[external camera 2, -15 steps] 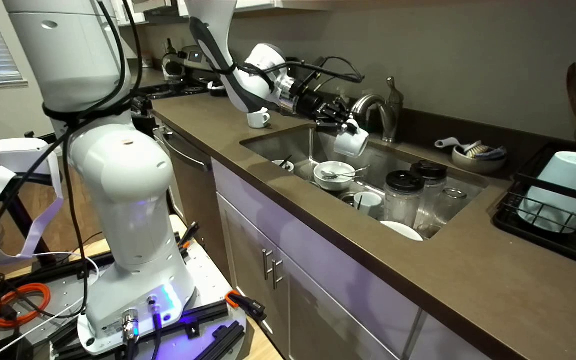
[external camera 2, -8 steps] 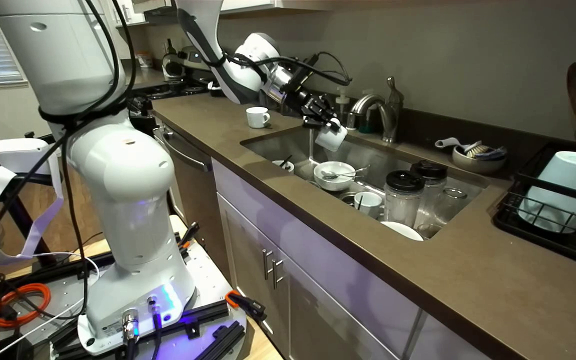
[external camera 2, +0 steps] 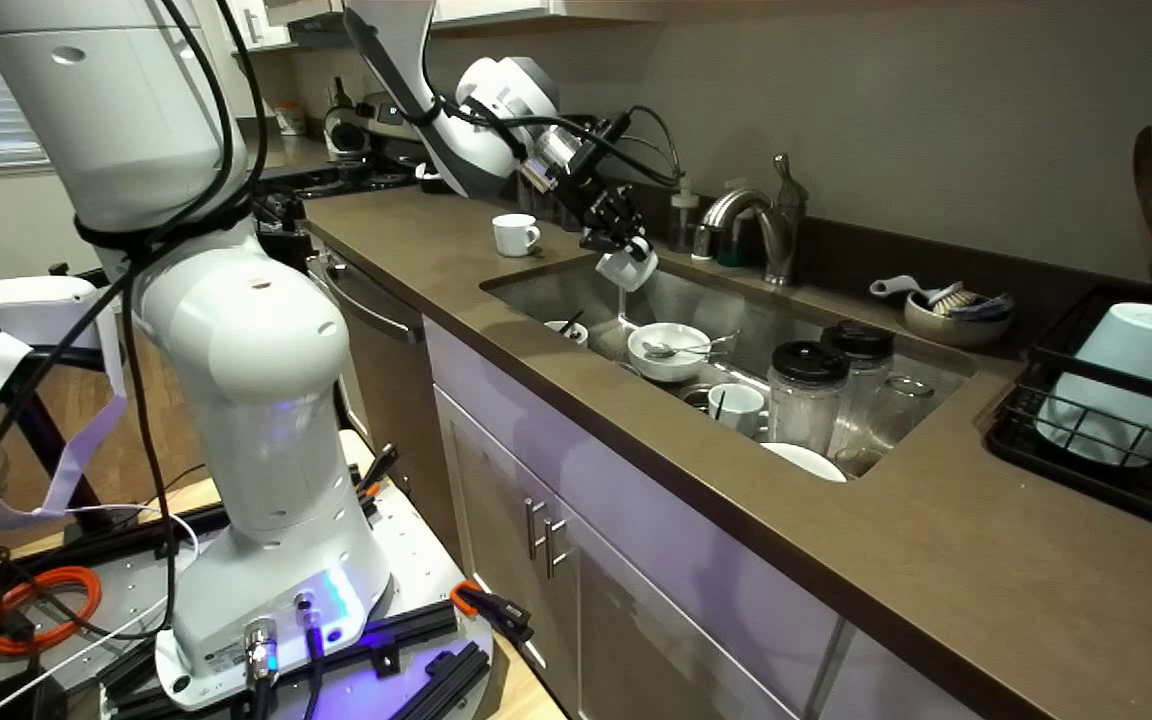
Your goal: Pick the mug to the right of the sink, empty its content into the sink, then put it on the left side of the sink counter
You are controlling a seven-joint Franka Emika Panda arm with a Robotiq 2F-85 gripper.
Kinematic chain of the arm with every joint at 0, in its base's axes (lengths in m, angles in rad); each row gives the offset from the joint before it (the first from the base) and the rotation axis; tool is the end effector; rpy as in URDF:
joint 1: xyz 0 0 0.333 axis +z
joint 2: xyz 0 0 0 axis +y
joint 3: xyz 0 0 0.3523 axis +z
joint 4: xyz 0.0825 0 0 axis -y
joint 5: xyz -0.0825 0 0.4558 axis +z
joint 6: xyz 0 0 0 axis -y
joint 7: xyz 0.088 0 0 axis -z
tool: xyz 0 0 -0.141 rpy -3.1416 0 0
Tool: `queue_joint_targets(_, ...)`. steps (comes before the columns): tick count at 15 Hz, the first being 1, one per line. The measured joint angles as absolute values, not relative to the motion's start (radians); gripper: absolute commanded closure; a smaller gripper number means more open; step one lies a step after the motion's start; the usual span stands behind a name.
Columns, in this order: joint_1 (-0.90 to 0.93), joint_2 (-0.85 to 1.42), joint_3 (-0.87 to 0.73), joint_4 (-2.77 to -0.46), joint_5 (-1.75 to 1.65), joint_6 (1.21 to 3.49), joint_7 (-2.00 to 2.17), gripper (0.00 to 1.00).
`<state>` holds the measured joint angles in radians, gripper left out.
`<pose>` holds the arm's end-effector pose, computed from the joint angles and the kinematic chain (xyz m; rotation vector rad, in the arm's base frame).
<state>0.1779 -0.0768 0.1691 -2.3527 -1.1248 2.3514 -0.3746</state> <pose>0.5462 0.1606 0.3404 1.6741 1.6081 0.0596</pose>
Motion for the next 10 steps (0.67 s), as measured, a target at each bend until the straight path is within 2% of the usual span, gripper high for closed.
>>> queue_joint_targets(5, 0.178, -0.077, 0.16, -2.355, -1.025, 2.474, -0.431, 0.96)
queue_joint_targets(6, 0.178, -0.077, 0.158, -2.357, -1.009, 2.492, -0.443, 0.84)
queue_joint_targets(10, 0.177, -0.079, 0.152, -2.363, -1.006, 2.511, -0.452, 0.84)
